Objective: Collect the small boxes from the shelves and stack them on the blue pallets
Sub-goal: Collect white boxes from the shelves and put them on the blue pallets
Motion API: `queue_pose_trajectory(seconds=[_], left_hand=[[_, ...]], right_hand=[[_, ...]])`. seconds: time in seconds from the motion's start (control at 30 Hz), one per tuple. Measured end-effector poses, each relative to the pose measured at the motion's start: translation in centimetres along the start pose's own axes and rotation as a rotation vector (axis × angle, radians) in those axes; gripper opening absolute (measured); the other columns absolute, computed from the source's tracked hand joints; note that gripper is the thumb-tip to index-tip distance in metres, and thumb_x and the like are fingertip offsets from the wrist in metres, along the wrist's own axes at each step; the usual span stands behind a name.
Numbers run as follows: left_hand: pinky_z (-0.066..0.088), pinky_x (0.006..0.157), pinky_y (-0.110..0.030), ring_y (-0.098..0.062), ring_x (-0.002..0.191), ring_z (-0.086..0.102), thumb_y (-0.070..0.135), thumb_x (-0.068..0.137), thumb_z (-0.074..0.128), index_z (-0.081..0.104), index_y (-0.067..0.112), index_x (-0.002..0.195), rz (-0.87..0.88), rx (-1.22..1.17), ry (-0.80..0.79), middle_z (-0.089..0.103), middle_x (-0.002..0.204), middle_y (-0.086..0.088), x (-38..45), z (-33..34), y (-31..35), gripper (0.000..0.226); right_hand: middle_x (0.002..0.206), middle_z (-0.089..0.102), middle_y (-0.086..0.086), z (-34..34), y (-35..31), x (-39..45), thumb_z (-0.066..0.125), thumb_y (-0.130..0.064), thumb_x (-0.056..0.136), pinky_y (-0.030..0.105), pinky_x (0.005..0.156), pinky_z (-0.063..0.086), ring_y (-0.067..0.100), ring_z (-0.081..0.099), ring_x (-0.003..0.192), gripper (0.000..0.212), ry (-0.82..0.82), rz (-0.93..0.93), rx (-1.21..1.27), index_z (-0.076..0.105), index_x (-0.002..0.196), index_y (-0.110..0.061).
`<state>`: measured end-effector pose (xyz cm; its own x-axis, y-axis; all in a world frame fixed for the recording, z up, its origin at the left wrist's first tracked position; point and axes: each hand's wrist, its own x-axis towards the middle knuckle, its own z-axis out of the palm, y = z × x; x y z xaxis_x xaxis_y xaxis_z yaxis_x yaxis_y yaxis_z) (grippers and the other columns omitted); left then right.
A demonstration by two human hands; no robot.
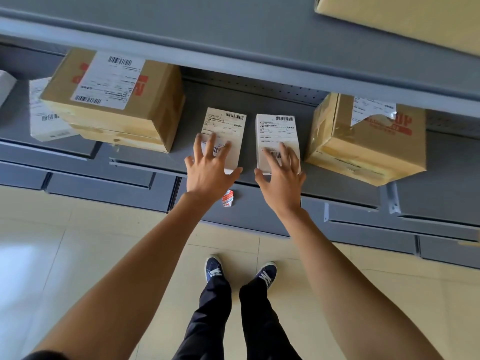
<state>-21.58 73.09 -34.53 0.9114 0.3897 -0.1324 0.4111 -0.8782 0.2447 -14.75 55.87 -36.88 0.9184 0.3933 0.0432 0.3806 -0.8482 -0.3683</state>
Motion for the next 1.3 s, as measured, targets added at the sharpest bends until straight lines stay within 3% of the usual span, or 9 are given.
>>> queue_pose_trajectory(seconds=[0.3,0.7,1.03,1.3], left_hand=[[0.036,0.102,-0.059,-0.039,0.141,0.025,0.063,0.083,0.061,0.041,0.034,0.146,0.012,0.006,0.031,0.021,0.163,-0.002,-1.8,0.5,-0.3,0.072],[0.041,0.096,-0.056,-0.041,0.136,0.028,0.052,0.08,0.067,0.045,0.035,0.141,0.076,-0.029,0.023,0.024,0.158,0.0,-4.5,0.7,-1.0,0.067],[0.039,0.099,-0.055,-0.04,0.133,0.03,0.053,0.078,0.065,0.049,0.035,0.141,0.093,-0.018,-0.007,0.027,0.157,0.002,-7.9,0.4,-1.2,0.067],[0.038,0.097,-0.053,-0.037,0.133,0.03,0.055,0.069,0.054,0.055,0.036,0.135,0.102,-0.04,0.01,0.03,0.156,0.005,-14.4,-0.7,0.0,0.069]], right_hand=[[0.156,0.039,0.005,0.9,0.6,-3.3,0.064,-0.045,0.087,0.055,0.09,0.044,0.029,0.034,0.142,0.049,0.101,-0.008,-0.013,0.059,0.133,-0.029],[0.152,0.044,0.003,0.7,0.7,-6.9,0.068,-0.042,0.083,0.052,0.087,0.043,0.03,0.04,0.137,0.052,0.147,0.026,-0.034,0.061,0.133,-0.029],[0.15,0.045,0.005,0.0,0.3,-10.3,0.072,-0.037,0.08,0.057,0.09,0.041,0.031,0.039,0.137,0.053,0.129,0.052,-0.028,0.062,0.13,-0.026],[0.146,0.05,0.004,-2.0,2.0,-16.3,0.06,-0.04,0.084,0.055,0.095,0.042,0.03,0.041,0.134,0.051,0.207,-0.019,-0.054,0.06,0.133,-0.027]])
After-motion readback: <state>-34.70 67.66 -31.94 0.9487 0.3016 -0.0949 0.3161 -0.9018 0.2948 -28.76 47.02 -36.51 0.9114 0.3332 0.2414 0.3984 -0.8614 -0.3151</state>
